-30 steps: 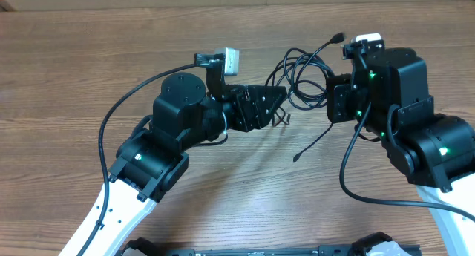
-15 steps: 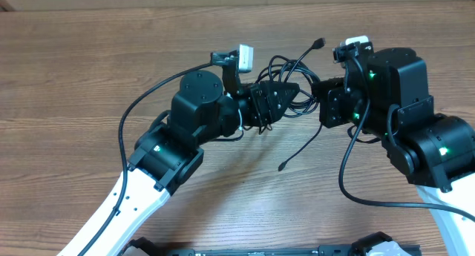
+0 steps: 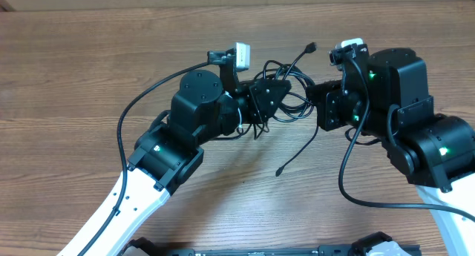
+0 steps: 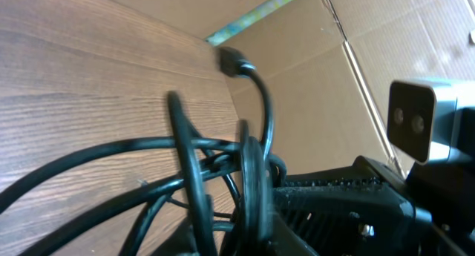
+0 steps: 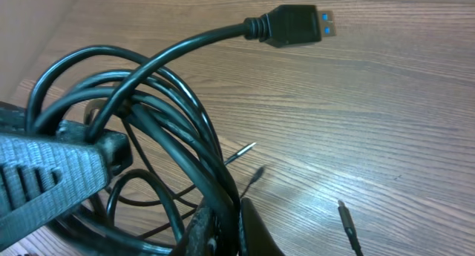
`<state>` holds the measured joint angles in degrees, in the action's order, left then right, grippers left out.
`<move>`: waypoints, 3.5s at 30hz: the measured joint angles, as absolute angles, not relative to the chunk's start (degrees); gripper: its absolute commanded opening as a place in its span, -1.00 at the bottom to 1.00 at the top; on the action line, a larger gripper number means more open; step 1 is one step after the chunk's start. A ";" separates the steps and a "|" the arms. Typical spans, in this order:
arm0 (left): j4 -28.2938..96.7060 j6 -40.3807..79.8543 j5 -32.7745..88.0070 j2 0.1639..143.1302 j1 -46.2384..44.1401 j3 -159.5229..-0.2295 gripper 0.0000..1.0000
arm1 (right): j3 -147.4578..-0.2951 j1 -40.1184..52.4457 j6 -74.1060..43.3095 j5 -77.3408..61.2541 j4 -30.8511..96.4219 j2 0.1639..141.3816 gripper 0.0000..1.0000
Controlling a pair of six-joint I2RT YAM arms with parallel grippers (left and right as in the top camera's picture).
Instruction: Untangle cables
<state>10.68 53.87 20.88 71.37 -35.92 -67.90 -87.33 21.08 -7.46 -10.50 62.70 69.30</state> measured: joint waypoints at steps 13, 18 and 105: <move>19.55 53.45 16.47 71.37 -33.32 -67.92 -0.91 | -87.33 21.15 -4.58 -16.97 63.20 69.34 -0.92; 22.81 53.49 14.41 71.40 -29.71 -67.90 -0.91 | -87.33 21.04 1.93 -26.33 62.48 69.28 -0.92; 2.94 11.73 61.95 71.35 -17.19 -67.85 -0.92 | -87.33 21.04 4.47 -34.02 53.80 69.52 -0.71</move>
<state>2.94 11.73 61.95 71.35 -17.19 -67.85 -87.33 21.04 4.47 -34.02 53.80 69.52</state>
